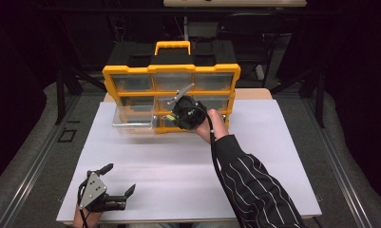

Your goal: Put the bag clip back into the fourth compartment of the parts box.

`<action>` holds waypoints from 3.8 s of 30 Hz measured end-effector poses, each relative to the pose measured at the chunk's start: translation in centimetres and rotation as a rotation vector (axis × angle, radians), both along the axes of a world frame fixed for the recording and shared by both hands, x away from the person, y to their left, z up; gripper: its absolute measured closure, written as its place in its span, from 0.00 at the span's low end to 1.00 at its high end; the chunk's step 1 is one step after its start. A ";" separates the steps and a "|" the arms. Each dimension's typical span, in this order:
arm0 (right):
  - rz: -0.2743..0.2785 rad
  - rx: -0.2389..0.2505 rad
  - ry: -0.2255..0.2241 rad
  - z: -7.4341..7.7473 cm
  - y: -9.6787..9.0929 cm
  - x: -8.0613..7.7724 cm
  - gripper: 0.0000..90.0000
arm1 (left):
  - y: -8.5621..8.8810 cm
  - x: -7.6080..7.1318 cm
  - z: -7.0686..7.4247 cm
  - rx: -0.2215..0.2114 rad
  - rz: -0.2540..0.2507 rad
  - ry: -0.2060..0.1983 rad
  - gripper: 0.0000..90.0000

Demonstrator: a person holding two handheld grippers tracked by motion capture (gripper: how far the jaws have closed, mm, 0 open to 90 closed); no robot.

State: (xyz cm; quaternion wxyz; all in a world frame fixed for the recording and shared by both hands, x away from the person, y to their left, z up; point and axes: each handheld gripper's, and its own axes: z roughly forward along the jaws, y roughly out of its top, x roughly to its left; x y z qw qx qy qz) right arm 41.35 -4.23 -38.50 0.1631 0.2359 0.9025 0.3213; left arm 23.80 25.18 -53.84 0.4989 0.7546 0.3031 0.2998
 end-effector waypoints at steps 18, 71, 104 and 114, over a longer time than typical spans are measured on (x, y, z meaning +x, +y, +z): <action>0.017 -0.005 -0.035 2.1 1.1 0.2 0.89 | 0.0 0.0 0.0 -0.003 -0.005 0.001 0.00; 0.091 -0.008 -0.048 6.9 6.9 1.1 0.89 | 0.2 -0.1 0.2 -0.016 -0.001 -0.011 0.00; 0.093 -0.040 0.031 3.3 10.4 2.1 0.89 | 0.2 -0.2 0.2 -0.018 0.002 -0.018 0.00; 0.100 -0.058 0.049 2.5 11.0 2.5 0.89 | 0.3 -0.2 0.3 -0.027 0.009 -0.021 0.00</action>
